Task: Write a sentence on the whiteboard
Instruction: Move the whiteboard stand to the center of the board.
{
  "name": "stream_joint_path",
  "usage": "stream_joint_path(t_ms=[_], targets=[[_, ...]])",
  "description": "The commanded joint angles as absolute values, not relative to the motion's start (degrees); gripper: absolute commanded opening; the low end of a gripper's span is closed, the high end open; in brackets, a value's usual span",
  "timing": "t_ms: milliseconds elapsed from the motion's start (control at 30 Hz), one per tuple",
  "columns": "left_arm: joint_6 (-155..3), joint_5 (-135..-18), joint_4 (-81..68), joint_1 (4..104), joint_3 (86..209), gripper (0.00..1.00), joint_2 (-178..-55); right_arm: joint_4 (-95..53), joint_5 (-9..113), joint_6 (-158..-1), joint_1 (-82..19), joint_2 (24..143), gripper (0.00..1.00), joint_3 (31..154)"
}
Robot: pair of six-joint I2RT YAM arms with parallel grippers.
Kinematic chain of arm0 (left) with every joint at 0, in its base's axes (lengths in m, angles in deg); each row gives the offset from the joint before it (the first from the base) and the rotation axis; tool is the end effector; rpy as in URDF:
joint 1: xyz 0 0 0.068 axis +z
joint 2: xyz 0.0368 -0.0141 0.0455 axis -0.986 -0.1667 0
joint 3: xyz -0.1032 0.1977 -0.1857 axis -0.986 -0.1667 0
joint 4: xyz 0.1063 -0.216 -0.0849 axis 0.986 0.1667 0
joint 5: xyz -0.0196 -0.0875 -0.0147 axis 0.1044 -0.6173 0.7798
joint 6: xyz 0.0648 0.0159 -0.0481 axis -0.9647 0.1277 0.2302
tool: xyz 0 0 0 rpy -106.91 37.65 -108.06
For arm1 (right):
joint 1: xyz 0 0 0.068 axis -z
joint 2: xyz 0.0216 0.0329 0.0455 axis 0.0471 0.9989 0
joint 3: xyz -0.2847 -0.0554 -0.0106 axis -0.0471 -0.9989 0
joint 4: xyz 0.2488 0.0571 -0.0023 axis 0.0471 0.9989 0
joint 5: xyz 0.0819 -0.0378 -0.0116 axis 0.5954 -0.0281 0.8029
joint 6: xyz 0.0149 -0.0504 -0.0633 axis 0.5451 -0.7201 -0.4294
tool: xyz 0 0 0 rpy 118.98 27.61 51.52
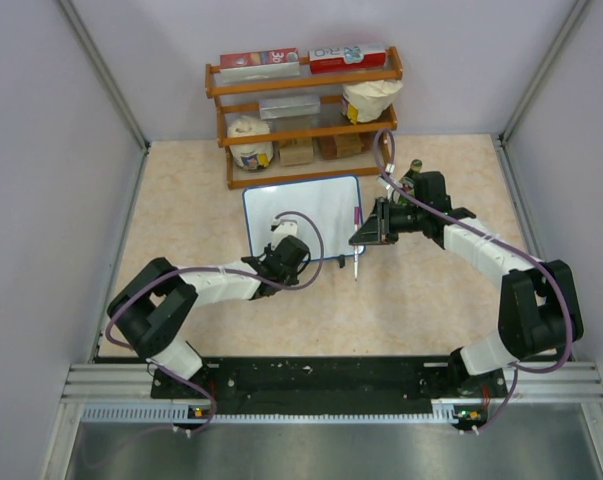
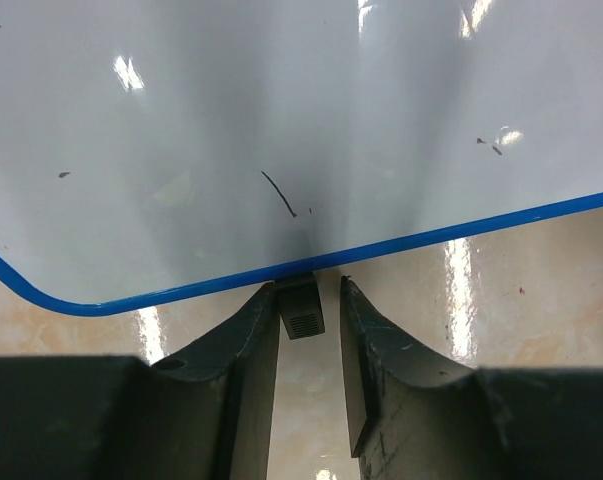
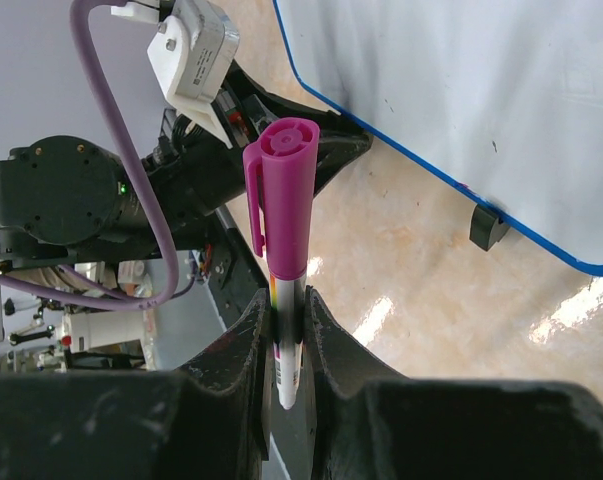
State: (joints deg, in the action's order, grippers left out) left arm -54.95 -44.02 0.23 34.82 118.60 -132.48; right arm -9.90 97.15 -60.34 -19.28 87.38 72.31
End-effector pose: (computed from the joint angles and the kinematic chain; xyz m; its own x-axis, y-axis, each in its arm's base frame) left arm 0.2408 -0.2035 0.1467 -0.7270 0.0349 -0.6857 0.0963 0.9940 -0.0514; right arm 0.2908 0.1464 0.2505 -0.8998 0.0062 -0.4362 -0.3880 0.4456 0.8068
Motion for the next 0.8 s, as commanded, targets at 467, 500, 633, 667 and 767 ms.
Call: stream_joint_path(t_ms=[467, 500, 633, 667, 767], targets=[[-52.5, -47.2, 5.3, 34.6, 119.0, 0.0, -134.6, -11.4, 97.7, -61.5, -19.1, 84.7, 0.0, 72.0], [-52.2, -47.5, 5.7, 34.5, 118.8, 0.0, -134.4, -11.4, 97.9, -61.4, -19.1, 84.7, 0.0, 72.1], [-50.1, -49.3, 5.8, 34.1, 117.1, 0.0, -133.9, -11.3, 97.9, -61.4, -19.1, 84.5, 0.0, 72.0], [-49.4, -49.6, 5.8, 33.7, 116.6, 0.0, -133.6, -11.4, 97.8, -61.5, -19.1, 84.4, 0.0, 71.9], [-47.2, -49.5, 6.5, 32.2, 115.3, 0.0, -133.0, -11.3, 97.8, -61.6, -19.0, 83.9, 0.0, 71.7]])
